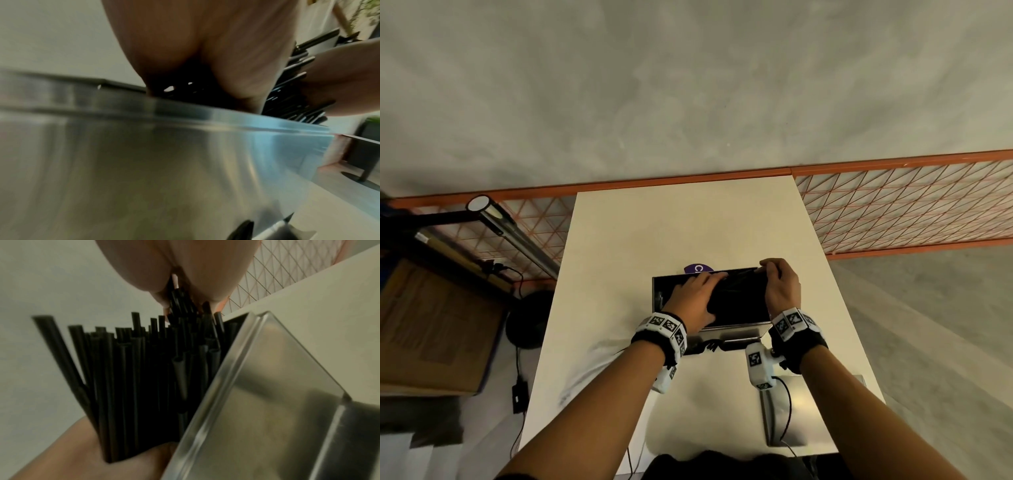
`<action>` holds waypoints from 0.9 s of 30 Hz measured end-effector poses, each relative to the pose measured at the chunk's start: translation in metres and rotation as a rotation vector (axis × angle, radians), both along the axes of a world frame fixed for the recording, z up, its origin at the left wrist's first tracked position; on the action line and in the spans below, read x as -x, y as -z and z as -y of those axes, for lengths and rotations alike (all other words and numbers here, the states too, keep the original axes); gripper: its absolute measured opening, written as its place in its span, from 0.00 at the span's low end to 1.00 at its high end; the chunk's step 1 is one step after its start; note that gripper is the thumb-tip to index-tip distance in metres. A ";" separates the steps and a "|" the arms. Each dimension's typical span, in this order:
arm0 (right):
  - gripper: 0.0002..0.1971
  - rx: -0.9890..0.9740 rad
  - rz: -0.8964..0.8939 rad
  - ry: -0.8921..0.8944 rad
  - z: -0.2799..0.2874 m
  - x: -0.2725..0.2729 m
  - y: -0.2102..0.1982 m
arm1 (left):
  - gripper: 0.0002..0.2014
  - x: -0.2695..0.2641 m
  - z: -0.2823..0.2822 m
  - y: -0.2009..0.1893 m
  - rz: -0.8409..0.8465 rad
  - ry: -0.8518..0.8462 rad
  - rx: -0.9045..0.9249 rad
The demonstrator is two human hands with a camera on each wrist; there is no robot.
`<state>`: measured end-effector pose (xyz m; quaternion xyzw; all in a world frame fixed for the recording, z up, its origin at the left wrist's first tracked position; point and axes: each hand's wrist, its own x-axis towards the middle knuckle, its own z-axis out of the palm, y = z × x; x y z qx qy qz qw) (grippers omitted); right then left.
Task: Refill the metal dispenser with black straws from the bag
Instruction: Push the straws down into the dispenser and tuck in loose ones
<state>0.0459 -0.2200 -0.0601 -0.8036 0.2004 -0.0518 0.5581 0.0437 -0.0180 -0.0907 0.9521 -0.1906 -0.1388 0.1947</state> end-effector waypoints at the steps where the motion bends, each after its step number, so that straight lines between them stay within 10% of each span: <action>1: 0.11 -0.004 0.000 0.006 0.001 -0.001 0.001 | 0.48 -0.001 0.001 -0.002 0.024 0.009 -0.022; 15: 0.13 0.372 0.021 -0.337 0.013 0.010 -0.023 | 0.49 0.021 -0.034 0.010 0.106 -0.063 0.312; 27: 0.18 0.437 -0.229 -0.523 0.013 0.036 -0.037 | 0.55 0.026 -0.028 0.017 0.338 -0.005 0.020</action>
